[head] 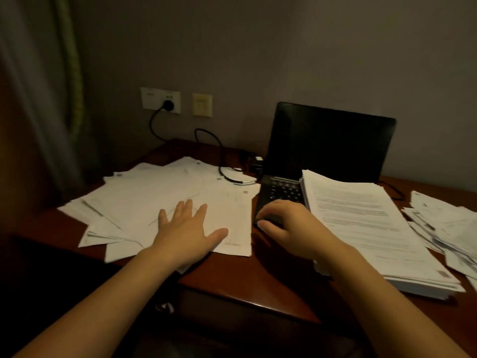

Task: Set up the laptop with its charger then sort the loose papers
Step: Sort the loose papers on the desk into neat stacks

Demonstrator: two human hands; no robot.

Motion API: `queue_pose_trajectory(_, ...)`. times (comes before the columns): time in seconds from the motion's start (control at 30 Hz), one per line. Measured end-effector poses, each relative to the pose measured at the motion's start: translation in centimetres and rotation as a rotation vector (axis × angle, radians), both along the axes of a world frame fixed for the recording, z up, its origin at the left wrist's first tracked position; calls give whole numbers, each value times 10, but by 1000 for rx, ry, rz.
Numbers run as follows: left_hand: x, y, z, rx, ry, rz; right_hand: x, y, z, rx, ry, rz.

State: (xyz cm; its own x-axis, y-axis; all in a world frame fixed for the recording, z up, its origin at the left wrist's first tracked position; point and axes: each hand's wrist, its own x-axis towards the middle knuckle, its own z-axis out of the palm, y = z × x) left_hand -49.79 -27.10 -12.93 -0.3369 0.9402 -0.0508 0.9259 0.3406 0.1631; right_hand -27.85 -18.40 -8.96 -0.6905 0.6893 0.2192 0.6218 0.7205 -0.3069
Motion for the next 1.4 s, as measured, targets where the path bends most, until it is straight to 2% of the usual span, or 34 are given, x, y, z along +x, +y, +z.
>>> queue_pose_trajectory(0.2,-47,-13,1,-9,-18,-219,-62,15,-5,-374,247,-49)
queue_pose_trajectory(0.33,-70,-15,3,50,-104,-276,-85,27,-5,-555,309,-174)
queue_pose_trajectory(0.43,-75,-12,3,63,-111,-289,-89,33,-4,-674,338,-188)
queue_pose_trajectory(0.6,-73,-9,2,64,-65,-215,-95,49,-9,-341,116,-167)
queue_pose_trajectory(0.67,-71,-9,2,75,-81,-200,-103,61,-10,-267,13,-160)
queue_pose_trajectory(0.87,-80,-14,13,39,-151,-212,-123,86,0,-238,-197,-162)
queue_pose_trajectory(1.0,-67,-16,25,-81,-85,-208,-125,85,13,-328,-274,-185)
queue_pose_trajectory(1.2,-60,-18,14,-85,-44,-230,-102,63,19,-612,-42,-240)
queue_pose_trajectory(1.4,-63,-23,15,-113,-90,-236,-78,30,-4,-606,425,-309)
